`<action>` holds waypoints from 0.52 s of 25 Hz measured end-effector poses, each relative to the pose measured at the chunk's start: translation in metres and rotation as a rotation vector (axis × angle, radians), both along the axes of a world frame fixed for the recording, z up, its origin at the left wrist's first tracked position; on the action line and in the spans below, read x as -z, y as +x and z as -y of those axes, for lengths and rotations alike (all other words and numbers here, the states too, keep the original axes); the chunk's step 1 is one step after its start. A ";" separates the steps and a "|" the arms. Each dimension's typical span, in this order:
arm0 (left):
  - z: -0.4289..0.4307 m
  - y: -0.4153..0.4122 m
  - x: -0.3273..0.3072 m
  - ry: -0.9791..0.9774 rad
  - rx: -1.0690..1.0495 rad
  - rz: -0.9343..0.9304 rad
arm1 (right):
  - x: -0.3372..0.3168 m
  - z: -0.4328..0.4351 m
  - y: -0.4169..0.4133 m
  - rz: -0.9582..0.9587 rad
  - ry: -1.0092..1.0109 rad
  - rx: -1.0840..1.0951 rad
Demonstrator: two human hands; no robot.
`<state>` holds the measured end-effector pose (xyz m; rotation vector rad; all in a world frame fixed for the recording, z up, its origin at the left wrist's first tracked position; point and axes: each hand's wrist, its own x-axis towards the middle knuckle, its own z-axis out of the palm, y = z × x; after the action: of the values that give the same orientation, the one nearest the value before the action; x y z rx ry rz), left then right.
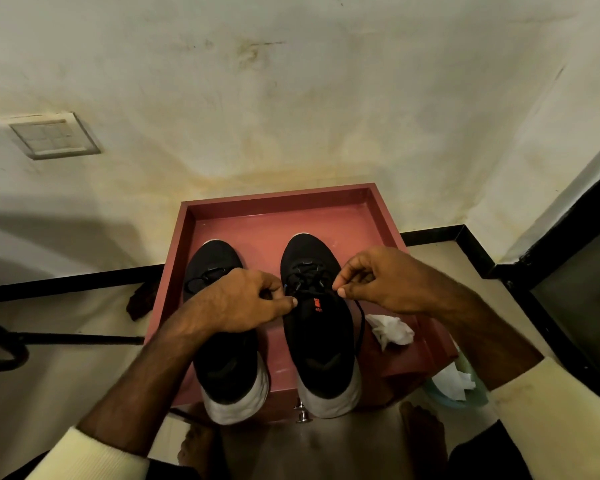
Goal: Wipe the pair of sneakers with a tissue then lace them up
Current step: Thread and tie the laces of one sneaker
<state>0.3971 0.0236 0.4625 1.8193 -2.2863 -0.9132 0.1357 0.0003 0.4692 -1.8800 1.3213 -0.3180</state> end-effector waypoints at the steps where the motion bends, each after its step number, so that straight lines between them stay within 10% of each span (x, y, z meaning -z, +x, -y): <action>1: 0.000 0.000 0.001 -0.001 0.003 -0.009 | -0.002 0.000 -0.003 -0.026 -0.028 -0.012; 13: -0.002 -0.001 0.002 0.006 0.040 -0.040 | -0.002 0.000 -0.016 -0.192 -0.151 -0.013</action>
<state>0.3958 0.0254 0.4604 1.7471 -2.3062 -0.9553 0.1195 0.0003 0.4716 -2.0874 1.4454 -0.2399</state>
